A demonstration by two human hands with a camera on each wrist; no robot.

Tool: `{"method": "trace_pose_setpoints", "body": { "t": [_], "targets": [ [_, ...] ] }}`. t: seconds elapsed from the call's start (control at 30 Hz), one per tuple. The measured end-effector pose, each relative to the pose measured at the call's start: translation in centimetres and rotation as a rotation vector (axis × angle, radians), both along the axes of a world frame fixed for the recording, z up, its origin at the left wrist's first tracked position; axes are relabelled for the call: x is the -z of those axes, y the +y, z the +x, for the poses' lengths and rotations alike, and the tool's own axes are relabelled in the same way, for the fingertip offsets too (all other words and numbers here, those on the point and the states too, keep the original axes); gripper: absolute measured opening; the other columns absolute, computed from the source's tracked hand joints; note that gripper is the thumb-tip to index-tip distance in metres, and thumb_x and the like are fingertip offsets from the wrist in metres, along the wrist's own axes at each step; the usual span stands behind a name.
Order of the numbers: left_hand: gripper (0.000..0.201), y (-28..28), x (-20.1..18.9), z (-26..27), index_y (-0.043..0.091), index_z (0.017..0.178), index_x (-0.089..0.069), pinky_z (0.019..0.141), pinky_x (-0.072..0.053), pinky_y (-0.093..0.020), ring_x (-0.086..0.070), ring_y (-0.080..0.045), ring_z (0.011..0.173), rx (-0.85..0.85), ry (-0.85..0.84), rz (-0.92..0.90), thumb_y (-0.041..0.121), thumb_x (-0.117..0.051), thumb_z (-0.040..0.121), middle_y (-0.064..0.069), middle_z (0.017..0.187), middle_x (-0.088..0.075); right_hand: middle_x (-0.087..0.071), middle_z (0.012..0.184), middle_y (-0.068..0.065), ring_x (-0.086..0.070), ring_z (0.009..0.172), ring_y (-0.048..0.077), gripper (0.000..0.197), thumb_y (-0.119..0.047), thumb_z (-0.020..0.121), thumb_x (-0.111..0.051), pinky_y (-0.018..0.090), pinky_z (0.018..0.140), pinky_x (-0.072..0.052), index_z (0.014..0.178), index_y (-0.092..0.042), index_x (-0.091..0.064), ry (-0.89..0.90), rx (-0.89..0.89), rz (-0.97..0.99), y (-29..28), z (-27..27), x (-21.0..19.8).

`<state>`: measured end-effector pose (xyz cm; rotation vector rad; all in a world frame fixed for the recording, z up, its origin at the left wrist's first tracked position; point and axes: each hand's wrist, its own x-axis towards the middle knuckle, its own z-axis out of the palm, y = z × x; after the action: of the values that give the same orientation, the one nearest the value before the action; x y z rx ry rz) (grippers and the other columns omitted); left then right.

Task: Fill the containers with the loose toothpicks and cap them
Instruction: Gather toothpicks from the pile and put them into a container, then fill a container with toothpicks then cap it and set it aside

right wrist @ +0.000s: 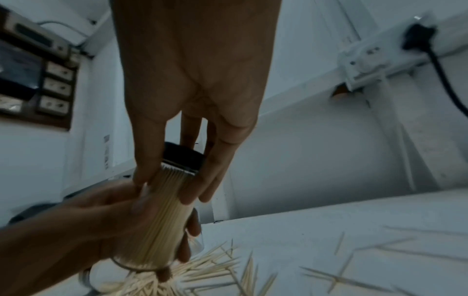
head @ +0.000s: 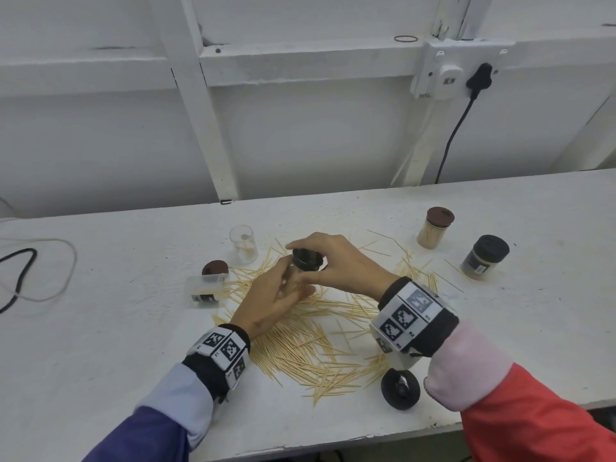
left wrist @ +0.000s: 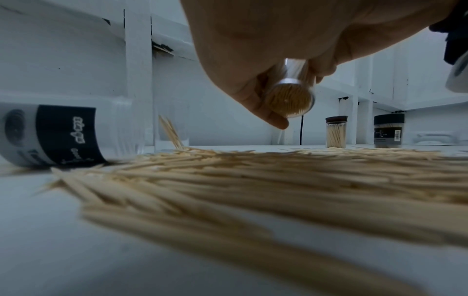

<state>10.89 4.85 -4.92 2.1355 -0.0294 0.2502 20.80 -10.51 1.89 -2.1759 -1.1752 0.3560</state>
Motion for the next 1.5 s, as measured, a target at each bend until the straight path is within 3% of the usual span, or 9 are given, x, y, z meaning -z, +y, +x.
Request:
{"method": "trace_pose_setpoints", "body": {
  "t": [0.2, 0.37, 0.53, 0.7, 0.8, 0.9, 1.0, 1.2, 1.5],
  "targets": [
    [0.07, 0.4, 0.5, 0.1, 0.033, 0.147, -0.032, 0.096, -0.045, -0.021, -0.047, 0.001, 0.125, -0.024, 0.004, 0.016, 0.061, -0.056, 0.088, 0.023, 0.137, -0.046, -0.064, 0.115, -0.001, -0.056, 0.103, 0.011, 0.046, -0.028, 0.077, -0.08, 0.027, 0.092, -0.047, 0.12, -0.022, -0.065, 0.013, 0.137, 0.003, -2.0, 3.1, 0.5],
    [0.042, 1.3, 0.5, -0.1, 0.032, 0.135, -0.047, 0.098, -0.049, -0.035, -0.049, -0.003, 0.122, -0.038, -0.031, 0.072, 0.05, -0.048, 0.096, 0.019, 0.131, -0.049, -0.058, 0.119, 0.011, -0.054, 0.109, 0.03, 0.042, -0.016, 0.08, -0.073, 0.03, 0.085, -0.037, 0.121, -0.014, -0.062, -0.131, 0.522, -0.101, -4.8, 11.0, 0.5],
    [0.031, 2.7, -0.3, -1.0, 0.031, 0.129, -0.054, 0.096, -0.05, -0.029, -0.053, -0.004, 0.119, -0.087, -0.072, 0.051, 0.034, -0.05, 0.098, 0.017, 0.128, -0.054, -0.051, 0.116, 0.024, -0.057, 0.099, 0.043, 0.03, 0.0, 0.086, -0.057, 0.043, 0.083, -0.047, 0.116, 0.001, -0.056, -0.314, 0.713, -0.343, -5.9, 16.8, 1.3],
    [0.026, 5.8, -1.5, -2.1, 0.027, 0.119, -0.061, 0.089, -0.048, -0.018, -0.058, -0.006, 0.111, -0.229, -0.146, 0.054, 0.015, -0.052, 0.097, 0.013, 0.121, -0.06, -0.054, 0.112, 0.022, -0.056, 0.102, 0.04, 0.031, -0.002, 0.085, -0.057, 0.044, 0.088, -0.048, 0.116, -0.001, -0.054, -0.284, 0.779, -0.494, -5.5, 18.4, 2.7],
    [0.031, 7.8, -1.6, -2.4, 0.019, 0.116, -0.063, 0.087, -0.049, -0.022, -0.063, -0.005, 0.094, -0.396, -0.159, 0.037, 0.0, -0.051, 0.095, 0.008, 0.117, -0.063, -0.055, 0.122, 0.019, -0.049, 0.119, 0.036, 0.036, -0.01, 0.086, -0.057, 0.049, 0.106, -0.031, 0.121, -0.004, -0.053, -0.25, 0.821, -0.659, -4.4, 18.5, 1.8],
    [0.035, 9.3, -1.4, -2.0, 0.013, 0.12, -0.061, 0.097, -0.045, -0.027, -0.056, 0.016, 0.091, -0.526, -0.122, 0.06, -0.005, -0.048, 0.092, 0.001, 0.12, -0.062, -0.049, 0.132, 0.021, -0.042, 0.128, 0.037, 0.048, -0.016, 0.083, -0.062, 0.054, 0.111, -0.027, 0.128, -0.004, -0.048, -0.358, 0.703, -0.638, -1.6, 17.7, 1.3],
    [0.038, 9.5, -0.9, -1.4, 0.014, 0.124, -0.057, 0.087, -0.04, -0.011, -0.05, 0.026, 0.088, -0.557, -0.052, 0.106, -0.003, -0.047, 0.092, 0.002, 0.125, -0.058, -0.043, 0.141, 0.021, -0.039, 0.13, 0.037, 0.065, -0.018, 0.084, -0.07, 0.046, 0.106, -0.036, 0.14, -0.004, -0.04, -0.251, 0.403, -0.356, 3.2, 15.1, 1.2],
    [0.039, 9.5, 1.0, -0.9, 0.027, 0.128, -0.052, 0.092, -0.052, -0.043, -0.062, -0.016, 0.104, -0.538, 0.005, 0.137, 0.008, -0.045, 0.094, 0.01, 0.127, -0.054, -0.021, 0.159, 0.005, -0.025, 0.143, 0.025, 0.085, -0.022, 0.085, -0.072, 0.045, 0.116, -0.025, 0.153, -0.021, -0.022, -0.058, -0.177, -0.221, 13.1, 7.6, 2.6],
    [0.061, 9.2, 1.2, -0.3, 0.021, 0.144, -0.038, 0.094, -0.046, -0.028, -0.049, -0.007, 0.118, -0.432, 0.056, 0.23, 0.019, -0.064, 0.088, 0.006, 0.144, -0.043, -0.062, 0.109, 0.007, -0.06, 0.094, 0.022, 0.045, -0.028, 0.077, -0.08, 0.032, 0.08, -0.048, 0.114, -0.012, -0.058, -0.012, -0.009, -0.044, 14.3, 5.0, 2.0]
  ]
}}
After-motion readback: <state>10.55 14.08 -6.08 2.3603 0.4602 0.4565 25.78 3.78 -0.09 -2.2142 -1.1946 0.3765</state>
